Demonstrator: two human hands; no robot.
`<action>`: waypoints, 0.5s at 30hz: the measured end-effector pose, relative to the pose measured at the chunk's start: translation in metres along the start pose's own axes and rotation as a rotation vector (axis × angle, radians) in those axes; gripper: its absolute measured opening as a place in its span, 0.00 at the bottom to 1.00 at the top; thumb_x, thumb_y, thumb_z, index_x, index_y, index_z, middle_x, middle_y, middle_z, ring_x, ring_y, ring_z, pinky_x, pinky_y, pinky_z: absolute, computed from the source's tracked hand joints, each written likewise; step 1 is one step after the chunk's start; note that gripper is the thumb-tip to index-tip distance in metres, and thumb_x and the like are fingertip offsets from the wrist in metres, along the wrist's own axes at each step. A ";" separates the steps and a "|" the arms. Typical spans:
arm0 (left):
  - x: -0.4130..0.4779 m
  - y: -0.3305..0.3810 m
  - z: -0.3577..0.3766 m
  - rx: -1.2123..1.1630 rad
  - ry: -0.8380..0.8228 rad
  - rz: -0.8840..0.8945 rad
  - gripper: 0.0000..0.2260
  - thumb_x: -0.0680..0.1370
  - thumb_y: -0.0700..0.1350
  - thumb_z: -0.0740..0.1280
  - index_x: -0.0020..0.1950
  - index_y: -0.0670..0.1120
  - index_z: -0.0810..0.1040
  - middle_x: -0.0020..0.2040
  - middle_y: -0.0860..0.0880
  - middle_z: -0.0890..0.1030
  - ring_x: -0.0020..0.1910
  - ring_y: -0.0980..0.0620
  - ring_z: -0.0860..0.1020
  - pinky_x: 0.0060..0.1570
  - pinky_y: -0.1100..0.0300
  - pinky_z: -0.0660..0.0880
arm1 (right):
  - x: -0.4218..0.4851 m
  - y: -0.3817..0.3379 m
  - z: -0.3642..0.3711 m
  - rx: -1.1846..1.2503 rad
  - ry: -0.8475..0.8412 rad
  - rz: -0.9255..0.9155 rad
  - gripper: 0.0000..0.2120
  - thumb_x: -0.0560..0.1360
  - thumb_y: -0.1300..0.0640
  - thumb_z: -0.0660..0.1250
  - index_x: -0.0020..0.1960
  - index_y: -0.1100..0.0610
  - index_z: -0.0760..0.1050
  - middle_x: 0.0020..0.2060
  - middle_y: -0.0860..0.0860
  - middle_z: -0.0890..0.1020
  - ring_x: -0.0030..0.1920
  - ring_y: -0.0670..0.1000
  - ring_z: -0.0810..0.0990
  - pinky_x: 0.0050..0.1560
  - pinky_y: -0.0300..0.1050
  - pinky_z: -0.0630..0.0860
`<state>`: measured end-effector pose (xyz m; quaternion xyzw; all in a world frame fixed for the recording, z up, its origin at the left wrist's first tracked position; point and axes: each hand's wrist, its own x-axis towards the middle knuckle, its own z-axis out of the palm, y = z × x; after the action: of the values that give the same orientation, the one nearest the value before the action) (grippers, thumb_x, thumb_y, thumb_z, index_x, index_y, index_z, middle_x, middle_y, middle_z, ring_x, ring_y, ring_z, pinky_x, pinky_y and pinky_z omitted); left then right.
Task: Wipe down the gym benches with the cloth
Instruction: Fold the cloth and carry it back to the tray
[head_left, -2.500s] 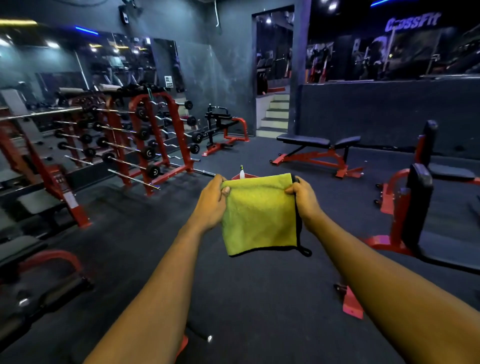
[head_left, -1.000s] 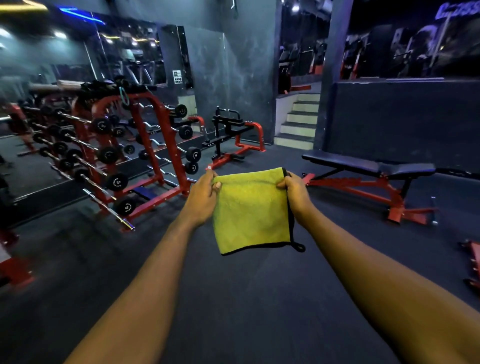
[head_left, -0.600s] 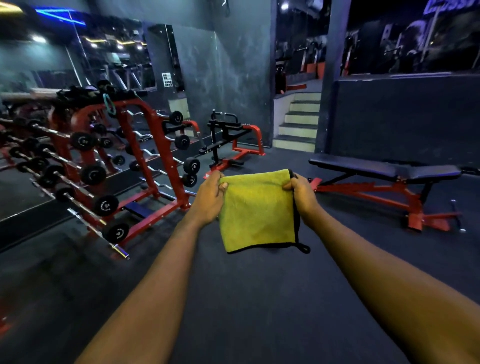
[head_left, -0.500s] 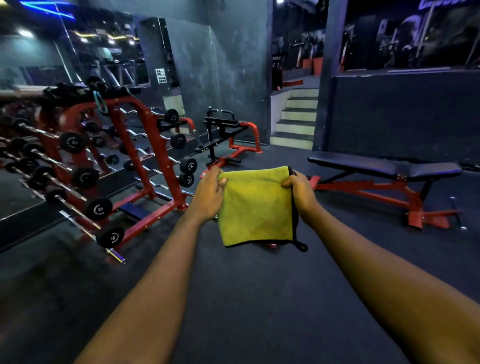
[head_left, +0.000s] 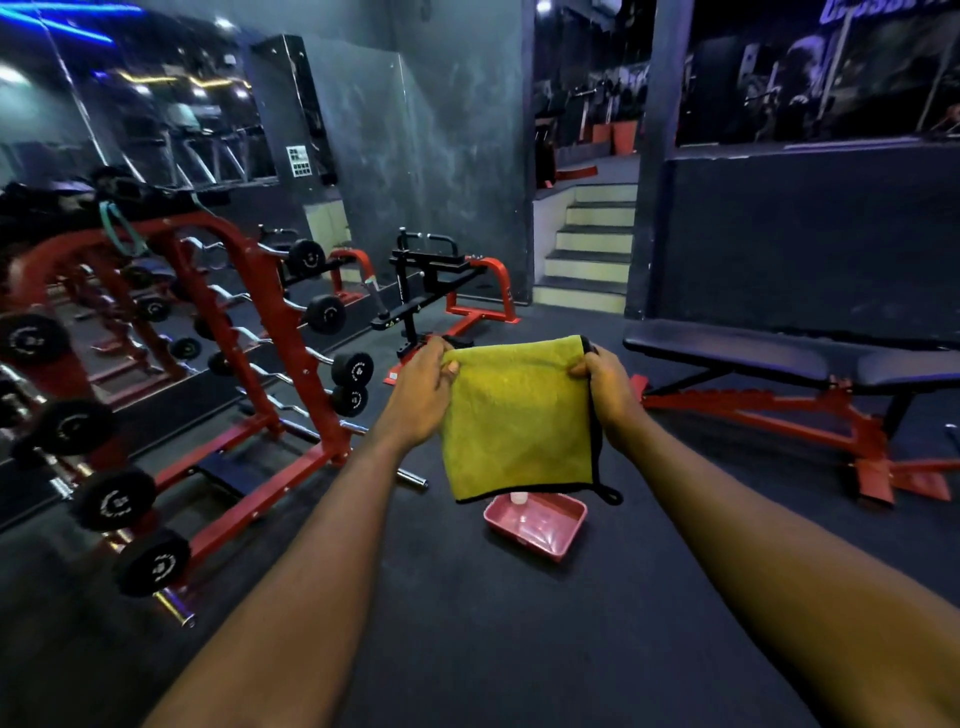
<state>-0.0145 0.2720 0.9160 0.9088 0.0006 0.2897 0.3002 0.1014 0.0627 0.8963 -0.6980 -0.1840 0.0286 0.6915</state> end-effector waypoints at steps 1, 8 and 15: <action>0.015 -0.007 0.003 -0.004 0.006 -0.004 0.04 0.83 0.41 0.58 0.51 0.42 0.70 0.45 0.48 0.74 0.43 0.53 0.72 0.38 0.68 0.65 | 0.018 0.001 0.002 -0.001 0.000 -0.004 0.08 0.61 0.55 0.60 0.39 0.55 0.70 0.38 0.54 0.74 0.43 0.55 0.73 0.45 0.53 0.69; 0.120 -0.088 0.031 -0.040 -0.003 0.006 0.04 0.83 0.41 0.58 0.51 0.41 0.71 0.46 0.46 0.75 0.45 0.51 0.73 0.40 0.66 0.66 | 0.134 0.034 0.035 -0.014 0.024 0.009 0.07 0.60 0.55 0.61 0.37 0.54 0.69 0.37 0.54 0.74 0.42 0.55 0.73 0.45 0.54 0.69; 0.223 -0.178 0.053 -0.116 -0.053 0.046 0.04 0.83 0.40 0.58 0.49 0.43 0.70 0.42 0.50 0.73 0.39 0.55 0.71 0.34 0.69 0.65 | 0.237 0.059 0.078 -0.028 0.102 0.016 0.06 0.61 0.55 0.60 0.38 0.54 0.70 0.38 0.53 0.74 0.43 0.55 0.72 0.46 0.53 0.68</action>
<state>0.2297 0.4281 0.9022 0.8969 -0.0453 0.2720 0.3456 0.3119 0.2086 0.8858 -0.7095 -0.1432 -0.0040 0.6900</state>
